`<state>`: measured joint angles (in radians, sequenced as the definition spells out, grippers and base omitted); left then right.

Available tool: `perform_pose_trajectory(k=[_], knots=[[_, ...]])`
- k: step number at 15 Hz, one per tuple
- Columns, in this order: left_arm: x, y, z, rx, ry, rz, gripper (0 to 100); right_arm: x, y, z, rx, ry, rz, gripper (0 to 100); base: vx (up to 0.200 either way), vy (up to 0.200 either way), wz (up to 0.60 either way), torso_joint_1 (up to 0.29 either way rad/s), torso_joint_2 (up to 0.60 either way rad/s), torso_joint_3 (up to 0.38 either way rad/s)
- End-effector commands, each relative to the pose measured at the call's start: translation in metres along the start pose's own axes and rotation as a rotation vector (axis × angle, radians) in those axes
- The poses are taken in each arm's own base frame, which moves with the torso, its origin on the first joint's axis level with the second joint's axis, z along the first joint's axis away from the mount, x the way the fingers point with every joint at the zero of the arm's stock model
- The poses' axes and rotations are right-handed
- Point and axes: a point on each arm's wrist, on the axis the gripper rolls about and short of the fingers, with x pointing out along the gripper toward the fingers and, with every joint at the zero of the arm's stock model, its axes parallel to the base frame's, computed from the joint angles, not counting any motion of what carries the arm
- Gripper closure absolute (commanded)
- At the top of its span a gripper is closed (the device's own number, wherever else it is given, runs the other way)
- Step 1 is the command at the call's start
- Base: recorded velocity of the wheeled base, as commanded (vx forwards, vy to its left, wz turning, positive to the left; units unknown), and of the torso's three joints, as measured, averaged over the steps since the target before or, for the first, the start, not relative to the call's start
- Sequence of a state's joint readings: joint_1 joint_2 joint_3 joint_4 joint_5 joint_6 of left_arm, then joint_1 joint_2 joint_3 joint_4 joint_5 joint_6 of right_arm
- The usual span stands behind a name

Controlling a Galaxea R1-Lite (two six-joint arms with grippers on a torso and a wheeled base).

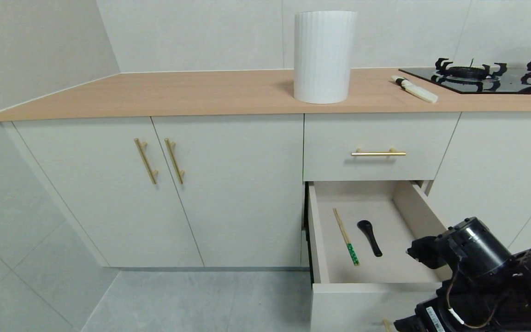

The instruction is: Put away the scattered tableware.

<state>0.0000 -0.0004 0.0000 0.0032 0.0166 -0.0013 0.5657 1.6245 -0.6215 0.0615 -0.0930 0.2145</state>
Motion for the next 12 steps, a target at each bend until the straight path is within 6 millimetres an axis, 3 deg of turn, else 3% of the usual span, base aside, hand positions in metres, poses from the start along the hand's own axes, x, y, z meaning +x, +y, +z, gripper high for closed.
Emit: perform_pose_trajectory(k=[1, 7, 12], knots=[[0.000, 0.000, 0.000, 0.000, 0.000, 0.000, 0, 0.017, 0.001, 0.004, 0.036, 0.038, -0.040, 0, 0.000, 0.000, 0.00, 0.000, 0.00, 0.000], [0.000, 0.000, 0.000, 0.000, 0.000, 0.000, 0, 0.034, -0.006, 0.024, 0.179, 0.022, -0.128, 0, 0.000, 0.000, 0.00, 0.000, 0.00, 0.000], [0.000, 0.000, 0.000, 0.000, 0.000, 0.000, 0, 0.043, -0.009, 0.032, 0.198, -0.025, -0.146, 0, 0.000, 0.000, 0.00, 0.000, 0.00, 0.000]])
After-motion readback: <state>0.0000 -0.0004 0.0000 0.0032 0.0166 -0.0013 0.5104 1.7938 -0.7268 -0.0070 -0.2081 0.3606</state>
